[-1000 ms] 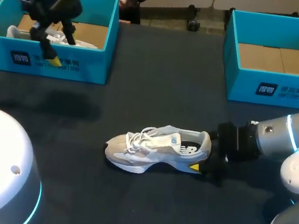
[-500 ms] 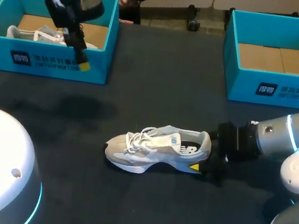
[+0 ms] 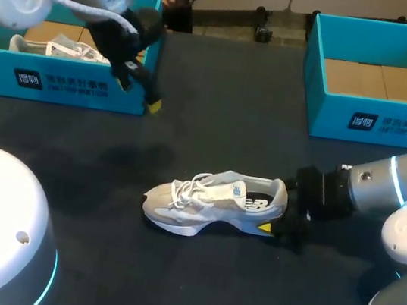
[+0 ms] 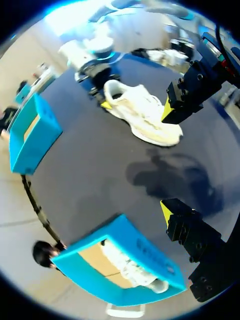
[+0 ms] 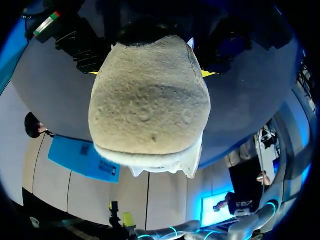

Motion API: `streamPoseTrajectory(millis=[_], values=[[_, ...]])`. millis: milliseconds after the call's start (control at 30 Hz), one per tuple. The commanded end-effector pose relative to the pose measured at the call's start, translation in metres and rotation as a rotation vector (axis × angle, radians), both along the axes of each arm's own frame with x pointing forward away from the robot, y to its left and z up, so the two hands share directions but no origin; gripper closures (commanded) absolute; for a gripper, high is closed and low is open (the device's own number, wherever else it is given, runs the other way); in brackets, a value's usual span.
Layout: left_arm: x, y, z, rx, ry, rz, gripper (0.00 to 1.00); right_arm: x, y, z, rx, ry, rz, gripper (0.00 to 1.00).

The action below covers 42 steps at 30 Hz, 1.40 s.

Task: Take the shoe out of the shoebox, open the shoe tongue, remove and reinsert the insole, then place the shoe into the shoebox

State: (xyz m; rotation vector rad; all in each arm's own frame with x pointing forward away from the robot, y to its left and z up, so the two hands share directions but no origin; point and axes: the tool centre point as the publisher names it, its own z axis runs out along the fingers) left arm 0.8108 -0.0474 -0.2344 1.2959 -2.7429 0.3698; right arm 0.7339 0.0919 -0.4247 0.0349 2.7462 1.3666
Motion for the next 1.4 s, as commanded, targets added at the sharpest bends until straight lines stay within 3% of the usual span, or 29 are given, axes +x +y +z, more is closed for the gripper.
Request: streamPoseTrajectory(millis=[33, 333, 533, 867, 1400], values=[[-0.007, -0.026, -0.009, 0.059, 0.021, 0.445, 0.0, -0.002, 0.002, -0.001, -0.003, -0.001, -0.002, 1.0], [-0.016, -0.081, -0.033, 0.087, 0.046, 0.432, 0.0, -0.002, 0.002, -0.001, -0.003, -0.001, -0.002, 1.0], [-0.026, -0.101, -0.054, 0.098, 0.082, 0.413, 0.0, -0.002, 0.002, -0.001, -0.003, -0.001, -0.002, 1.0], [-0.048, -0.125, -0.075, 0.127, 0.126, 0.402, 0.0, -0.002, 0.002, -0.001, -0.003, -0.001, -0.002, 1.0], [-0.048, -0.125, -0.075, 0.127, 0.126, 0.402, 0.0, -0.002, 0.002, -0.001, -0.003, -0.001, -0.002, 1.0]])
